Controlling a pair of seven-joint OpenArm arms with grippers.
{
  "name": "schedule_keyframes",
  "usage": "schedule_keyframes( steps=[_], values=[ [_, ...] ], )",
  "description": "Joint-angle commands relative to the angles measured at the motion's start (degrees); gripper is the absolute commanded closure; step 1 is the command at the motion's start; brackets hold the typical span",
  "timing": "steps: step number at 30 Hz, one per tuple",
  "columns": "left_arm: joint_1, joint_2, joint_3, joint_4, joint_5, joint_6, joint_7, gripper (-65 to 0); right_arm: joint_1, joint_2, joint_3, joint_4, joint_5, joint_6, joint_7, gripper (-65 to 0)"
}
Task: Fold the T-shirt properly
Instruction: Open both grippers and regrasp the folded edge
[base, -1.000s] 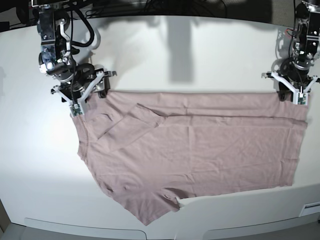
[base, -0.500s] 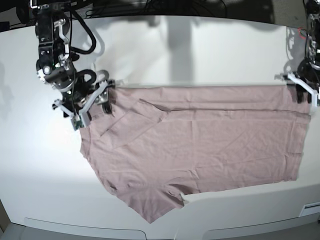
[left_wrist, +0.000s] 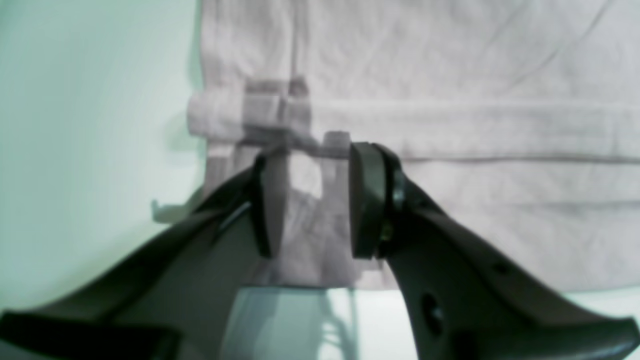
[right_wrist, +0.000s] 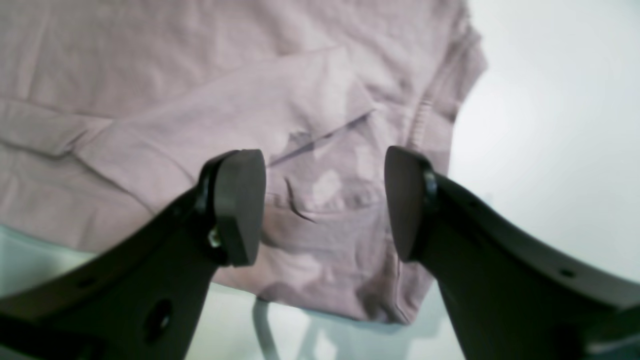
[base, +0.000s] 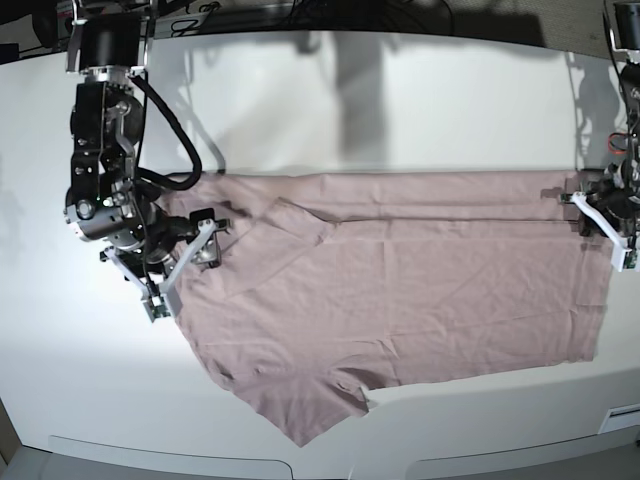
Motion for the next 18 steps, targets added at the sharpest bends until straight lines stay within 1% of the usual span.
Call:
schedule_keyframes(
  steps=[1, 7, 10, 12, 15, 18],
  values=[
    [-0.66, -0.52, -0.37, 0.96, 0.04, 0.20, -0.39, -20.0, 0.92, 0.07, 0.13, -0.26, 0.28, 0.11, 0.33, -37.7],
    [-0.33, 1.22, -0.33, 0.68, 0.20, -0.04, 1.42, -20.0, 0.96, 0.09, 0.13, -8.07, 0.28, 0.24, 1.03, -37.7],
    [0.50, 2.45, -0.31, 0.68, 0.22, -0.22, 1.14, -19.9, 0.96, 0.09, 0.13, -10.12, 0.28, 1.25, 2.34, -37.7],
    [1.31, 3.41, -0.17, 0.66, 1.29, -0.26, -0.37, -19.9, 0.94, 0.09, 0.13, -10.67, 0.26, 1.51, 3.06, -37.7],
    [2.12, 4.76, 0.66, -0.61, 5.81, -0.22, -3.17, -16.6, 0.94, 0.09, 0.13, -10.80, 0.28, 1.49, 3.15, -37.7],
    [1.88, 4.83, 2.01, -4.09, 6.05, -0.20, -3.78, -16.0, 0.92, 0.09, 0.13, -10.80, 0.26, 1.49, 3.13, -37.7]
  ],
)
